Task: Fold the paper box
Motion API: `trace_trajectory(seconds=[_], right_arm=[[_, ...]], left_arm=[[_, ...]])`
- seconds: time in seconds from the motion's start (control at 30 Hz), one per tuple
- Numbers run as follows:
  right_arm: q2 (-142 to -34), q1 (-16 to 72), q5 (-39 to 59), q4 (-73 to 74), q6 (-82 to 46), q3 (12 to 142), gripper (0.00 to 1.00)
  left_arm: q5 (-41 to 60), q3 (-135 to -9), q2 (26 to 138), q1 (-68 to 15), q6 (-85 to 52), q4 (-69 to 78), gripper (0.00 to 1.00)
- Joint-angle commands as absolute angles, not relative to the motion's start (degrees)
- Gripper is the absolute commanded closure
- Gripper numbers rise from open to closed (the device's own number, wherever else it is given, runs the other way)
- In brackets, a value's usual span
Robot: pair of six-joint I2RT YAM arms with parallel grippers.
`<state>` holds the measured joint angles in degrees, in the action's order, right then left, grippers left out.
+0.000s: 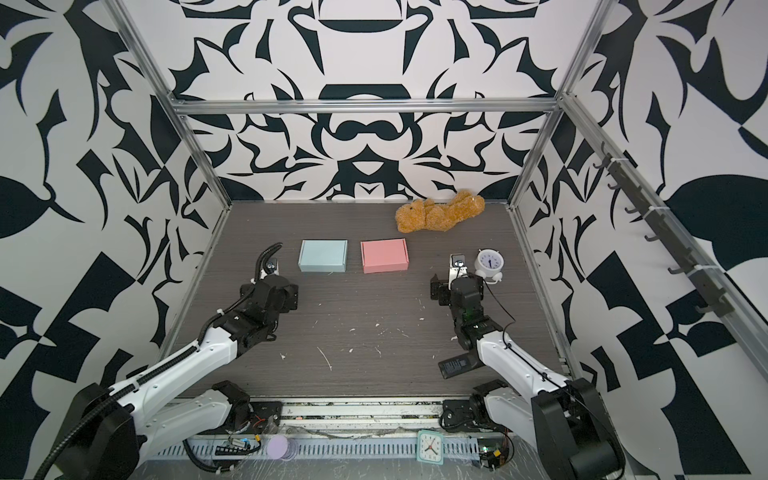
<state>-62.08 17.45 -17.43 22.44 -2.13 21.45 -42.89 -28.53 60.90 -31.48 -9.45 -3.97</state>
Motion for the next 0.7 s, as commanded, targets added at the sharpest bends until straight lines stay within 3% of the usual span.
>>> trace_trajectory(seconds=[0.0, 0.2, 0.67], right_arm=[[-63.6, 17.6, -21.1, 28.3, 1.3, 21.0, 0.01], [-70.1, 16.4, -23.9, 37.6, 0.7, 18.3, 0.01], [-83.8, 12.9, -29.0, 58.0, 1.8, 16.0, 0.01]], left_arm=[[-42.7, -25.7, 61.5, -30.2, -2.9, 8.5, 0.01], [-34.0, -16.5, 65.5, -24.2, 0.8, 30.6, 0.01], [-23.0, -19.3, 78.2, -16.2, 4.5, 45.1, 0.01]])
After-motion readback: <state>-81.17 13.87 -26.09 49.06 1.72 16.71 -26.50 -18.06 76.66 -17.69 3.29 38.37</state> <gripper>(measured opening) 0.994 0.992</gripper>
